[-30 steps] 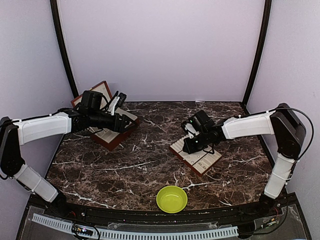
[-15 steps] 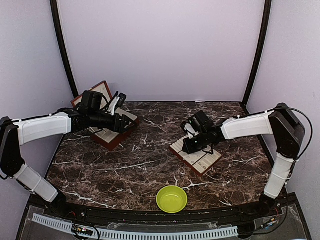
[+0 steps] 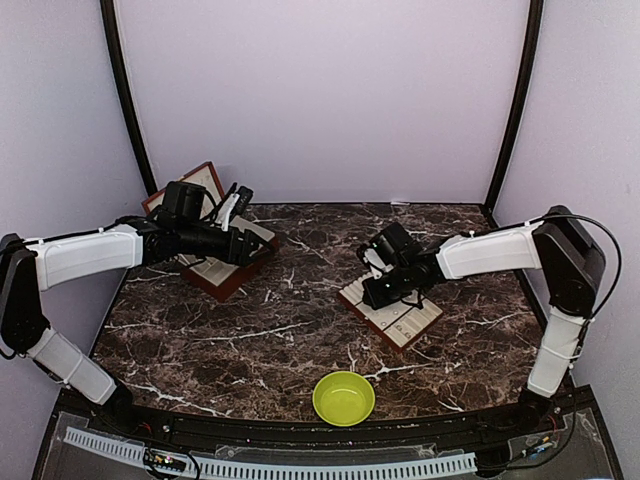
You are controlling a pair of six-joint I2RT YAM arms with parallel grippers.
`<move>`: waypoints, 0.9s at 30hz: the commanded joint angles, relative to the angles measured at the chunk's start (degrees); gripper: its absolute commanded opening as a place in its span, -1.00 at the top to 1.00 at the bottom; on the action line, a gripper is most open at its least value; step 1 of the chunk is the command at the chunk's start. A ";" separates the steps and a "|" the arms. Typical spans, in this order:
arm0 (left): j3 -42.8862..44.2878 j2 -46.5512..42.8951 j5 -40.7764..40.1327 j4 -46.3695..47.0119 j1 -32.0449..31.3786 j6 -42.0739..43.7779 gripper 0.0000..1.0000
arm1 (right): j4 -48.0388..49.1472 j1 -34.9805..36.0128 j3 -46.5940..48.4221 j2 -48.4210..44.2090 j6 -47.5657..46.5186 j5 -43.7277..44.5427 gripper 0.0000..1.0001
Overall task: Organize the mixed jewelry
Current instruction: Insert the earring into the earring holder.
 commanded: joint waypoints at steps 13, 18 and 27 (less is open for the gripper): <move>1.87 -1.01 0.54 -1.13 0.02 1.01 -0.39 | -2.38 1.59 3.86 0.28 -0.41 1.80 0.40; 1.97 -1.12 0.36 -1.18 0.03 1.10 -0.38 | -3.00 1.59 5.09 -1.28 0.07 2.53 0.31; 0.84 -2.97 -2.30 -0.42 0.02 1.41 -0.38 | -1.72 1.57 4.31 -4.61 1.39 3.40 0.30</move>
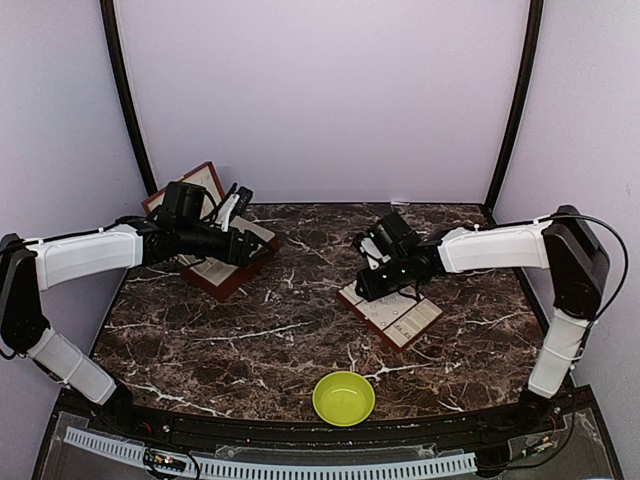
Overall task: Organize the mixed jewelry
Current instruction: Insert the earring into the earring holder, then move the jewelry box to the center of the board.
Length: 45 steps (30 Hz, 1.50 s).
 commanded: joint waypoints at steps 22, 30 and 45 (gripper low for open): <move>-1.99 -7.97 -9.20 2.48 0.60 1.43 -0.50 | 7.21 -15.10 -26.54 -26.91 22.14 5.73 0.20; -2.51 -9.02 -10.95 3.36 1.41 0.87 -0.54 | 12.34 -19.29 -31.91 -23.50 25.92 4.99 0.35; -2.83 -9.82 -13.44 3.01 3.92 -1.59 -0.60 | 12.88 -19.24 -33.43 -24.12 20.88 2.06 0.26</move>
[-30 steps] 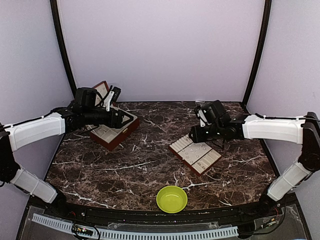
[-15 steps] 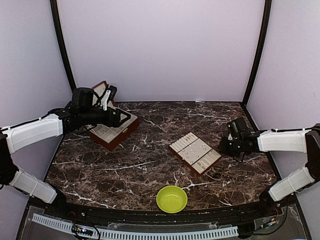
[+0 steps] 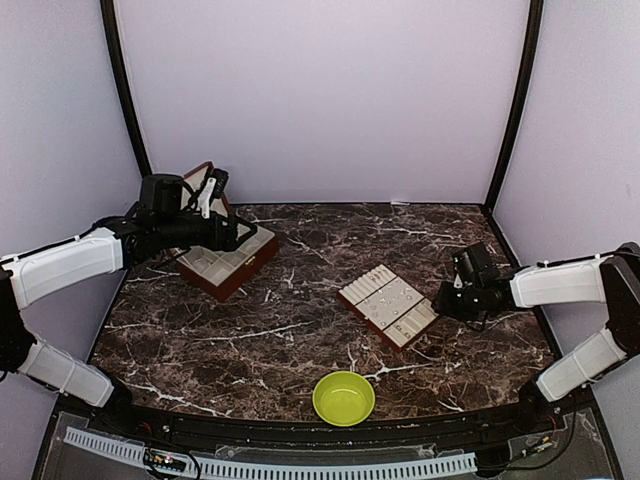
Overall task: Organize the mixed jewelry
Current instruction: Move the jewelry box to the center of the board.
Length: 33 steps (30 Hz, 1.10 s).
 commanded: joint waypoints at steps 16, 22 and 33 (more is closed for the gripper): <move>-20.69 -16.49 -28.92 0.49 4.16 -33.57 -0.59 | -0.18 -0.29 4.14 -5.95 -11.03 -0.14 0.10; -20.01 -11.83 -32.05 -4.24 4.16 -42.88 -0.58 | 1.88 -0.29 3.97 -7.76 -11.90 -2.25 0.07; -15.21 2.06 -33.19 -2.42 4.16 -46.61 -0.51 | 5.18 -0.29 1.76 -12.03 -11.61 -4.40 0.03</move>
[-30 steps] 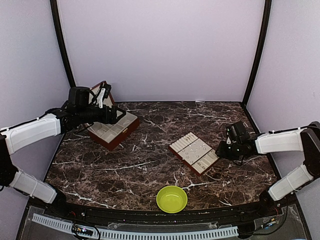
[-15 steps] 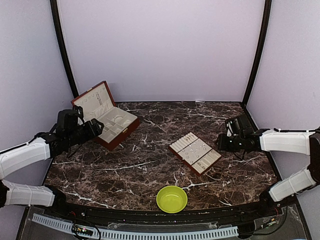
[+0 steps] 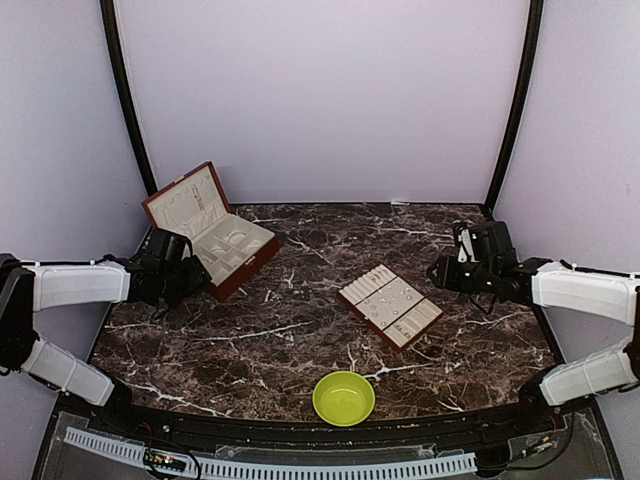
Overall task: Organize the mixed jewelry
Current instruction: Move the jewelry box to the center of the board.
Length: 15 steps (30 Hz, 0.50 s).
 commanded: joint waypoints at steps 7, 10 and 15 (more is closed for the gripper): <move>4.86 7.48 -4.85 1.52 0.36 -0.19 -0.44 | 4.30 -0.29 -2.45 -1.51 -0.52 -1.16 0.03; 5.38 9.29 -5.69 2.22 0.43 0.29 -0.37 | 4.62 -0.29 -2.77 -1.51 -0.41 -1.80 0.03; 6.50 11.91 -5.70 2.79 0.98 1.11 -0.24 | 6.40 -0.29 -3.54 -0.85 -0.07 -1.82 0.03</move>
